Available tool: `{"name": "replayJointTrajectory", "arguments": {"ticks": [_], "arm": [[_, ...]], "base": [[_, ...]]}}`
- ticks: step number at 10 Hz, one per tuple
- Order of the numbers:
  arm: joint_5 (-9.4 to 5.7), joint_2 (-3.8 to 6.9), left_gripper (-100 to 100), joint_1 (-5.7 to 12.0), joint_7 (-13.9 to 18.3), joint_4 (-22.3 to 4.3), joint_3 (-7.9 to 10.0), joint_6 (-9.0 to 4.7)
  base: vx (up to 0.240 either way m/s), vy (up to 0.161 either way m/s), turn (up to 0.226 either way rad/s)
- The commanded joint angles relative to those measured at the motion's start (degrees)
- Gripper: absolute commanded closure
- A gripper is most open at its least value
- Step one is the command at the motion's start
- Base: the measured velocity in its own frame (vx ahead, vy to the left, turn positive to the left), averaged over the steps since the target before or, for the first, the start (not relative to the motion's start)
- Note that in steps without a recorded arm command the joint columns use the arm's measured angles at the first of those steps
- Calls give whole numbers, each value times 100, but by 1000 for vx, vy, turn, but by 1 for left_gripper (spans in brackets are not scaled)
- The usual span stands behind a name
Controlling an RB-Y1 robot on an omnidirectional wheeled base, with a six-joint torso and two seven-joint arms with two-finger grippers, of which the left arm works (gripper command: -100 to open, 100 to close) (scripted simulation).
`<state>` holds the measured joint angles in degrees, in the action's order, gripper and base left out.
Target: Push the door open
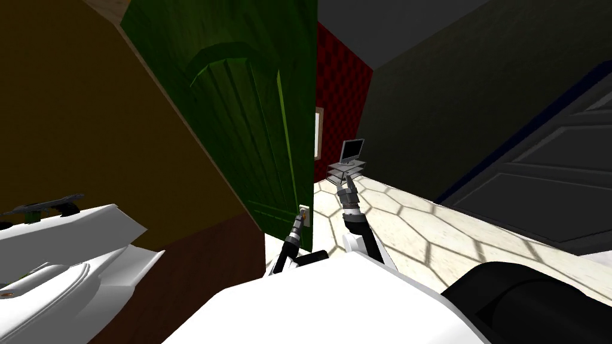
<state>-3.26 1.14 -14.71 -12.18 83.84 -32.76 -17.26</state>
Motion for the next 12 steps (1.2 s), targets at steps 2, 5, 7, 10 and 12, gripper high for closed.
{"name": "replayJointTrajectory", "arguments": {"ticks": [2, 5, 7, 10, 12], "arm": [[-33, -1, 100, -108, -53, 84, 27, -11], [-58, -197, 100, -225, -109, 168, -25, -28], [-53, -243, 100, -237, -124, 166, -37, -33], [-119, 6, 100, -203, -135, 192, 213, -30], [-158, 11, 100, -186, -139, 201, 367, -21]], "base": [[191, -161, 199], [139, -182, 193], [64, -112, 99], [127, -179, 108], [124, -199, 95]]}}
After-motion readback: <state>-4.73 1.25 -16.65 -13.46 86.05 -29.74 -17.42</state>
